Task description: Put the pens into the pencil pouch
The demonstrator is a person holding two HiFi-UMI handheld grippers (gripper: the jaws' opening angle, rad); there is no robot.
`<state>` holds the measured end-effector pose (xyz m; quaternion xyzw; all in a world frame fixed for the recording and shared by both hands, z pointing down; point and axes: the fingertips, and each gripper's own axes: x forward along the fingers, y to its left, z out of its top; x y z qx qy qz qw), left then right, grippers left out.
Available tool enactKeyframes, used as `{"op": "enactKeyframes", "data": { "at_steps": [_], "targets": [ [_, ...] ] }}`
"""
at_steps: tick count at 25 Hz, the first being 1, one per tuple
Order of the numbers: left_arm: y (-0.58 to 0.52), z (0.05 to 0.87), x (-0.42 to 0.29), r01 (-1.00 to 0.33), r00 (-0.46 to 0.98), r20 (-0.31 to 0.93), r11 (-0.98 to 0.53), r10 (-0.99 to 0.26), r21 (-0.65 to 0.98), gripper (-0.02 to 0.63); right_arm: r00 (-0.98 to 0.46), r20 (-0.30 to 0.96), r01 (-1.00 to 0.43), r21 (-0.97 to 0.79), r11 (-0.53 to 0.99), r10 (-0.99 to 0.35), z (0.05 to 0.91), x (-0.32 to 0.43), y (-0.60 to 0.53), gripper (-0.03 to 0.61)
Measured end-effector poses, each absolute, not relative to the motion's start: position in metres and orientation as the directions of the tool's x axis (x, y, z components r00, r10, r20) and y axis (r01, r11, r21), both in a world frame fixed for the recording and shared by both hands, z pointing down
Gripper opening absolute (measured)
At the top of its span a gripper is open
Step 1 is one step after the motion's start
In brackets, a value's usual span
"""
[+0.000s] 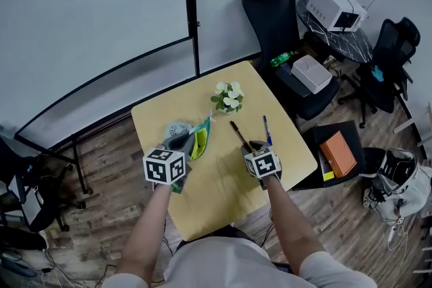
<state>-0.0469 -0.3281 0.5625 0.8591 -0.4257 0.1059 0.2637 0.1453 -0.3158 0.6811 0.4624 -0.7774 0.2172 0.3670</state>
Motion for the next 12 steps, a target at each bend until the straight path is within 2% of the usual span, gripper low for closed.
{"op": "enactKeyframes", "data": {
  "at_steps": [5,12],
  "targets": [
    [-0.327,0.564,-0.048,-0.791,0.611,0.416,-0.499,-0.674,0.354,0.02,-0.296,0.799,-0.885,-0.025,0.464,-0.523,0.688,0.146,-0.309,0.064],
    [-0.327,0.567,-0.047,-0.791,0.612,0.426,-0.506,-0.666,0.344,0.02,-0.334,0.749,-0.881,-0.032,0.473,-0.572,0.666,0.149,-0.301,0.06]
  ]
}}
